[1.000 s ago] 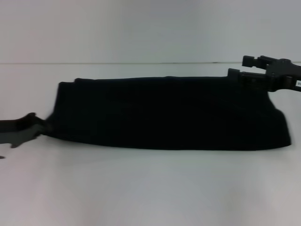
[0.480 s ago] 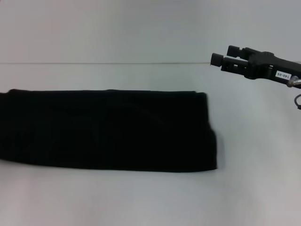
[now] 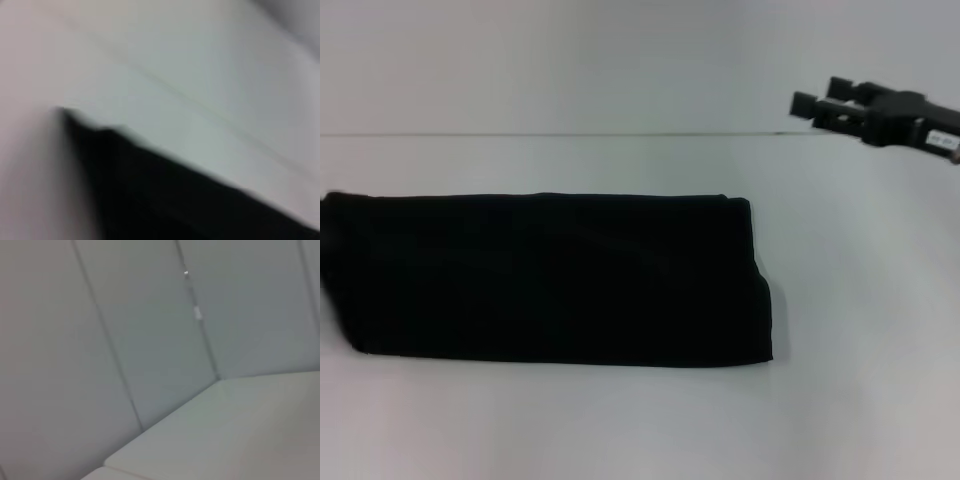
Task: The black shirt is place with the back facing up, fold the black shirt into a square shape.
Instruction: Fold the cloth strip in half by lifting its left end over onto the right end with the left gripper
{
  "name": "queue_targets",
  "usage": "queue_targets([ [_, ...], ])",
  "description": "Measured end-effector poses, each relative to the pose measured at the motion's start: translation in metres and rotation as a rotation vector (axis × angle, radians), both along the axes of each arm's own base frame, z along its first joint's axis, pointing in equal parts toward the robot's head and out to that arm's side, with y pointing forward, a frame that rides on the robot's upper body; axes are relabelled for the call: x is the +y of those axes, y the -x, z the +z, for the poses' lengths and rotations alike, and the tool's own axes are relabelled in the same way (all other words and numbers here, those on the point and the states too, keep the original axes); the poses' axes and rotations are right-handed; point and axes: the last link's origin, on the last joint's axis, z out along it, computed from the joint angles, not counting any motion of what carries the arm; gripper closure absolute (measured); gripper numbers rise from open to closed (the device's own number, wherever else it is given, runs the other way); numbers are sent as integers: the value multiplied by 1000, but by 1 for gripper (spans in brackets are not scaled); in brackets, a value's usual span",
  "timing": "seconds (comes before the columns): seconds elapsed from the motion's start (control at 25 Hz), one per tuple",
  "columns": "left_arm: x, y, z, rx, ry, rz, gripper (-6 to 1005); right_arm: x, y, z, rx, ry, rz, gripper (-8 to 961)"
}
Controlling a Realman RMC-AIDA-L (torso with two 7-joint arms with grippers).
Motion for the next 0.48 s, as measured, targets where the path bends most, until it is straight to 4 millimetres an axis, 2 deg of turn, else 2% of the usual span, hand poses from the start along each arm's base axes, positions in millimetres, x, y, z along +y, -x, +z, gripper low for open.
queue_targets([
  [0.12, 30, -56, -23, -127, 94, -192, 910, 1, -14, 17, 0, -56, -43, 26],
  [0.2, 49, -100, -49, -215, 165, -311, 907, 0, -26, 31, -3, -95, -71, 26],
  [0.32, 65, -157, -93, -321, 248, -441, 902, -3, -41, 49, -20, -134, -104, 26],
  [0.36, 66, -165, -100, -331, 258, -457, 901, -4, -46, 55, -27, -141, -113, 26],
  [0.4, 67, -181, -120, -354, 282, -484, 899, -5, -49, 59, -33, -145, -118, 26],
  [0.48, 63, -198, -158, -375, 308, -495, 896, -8, -56, 66, -45, -153, -126, 26],
])
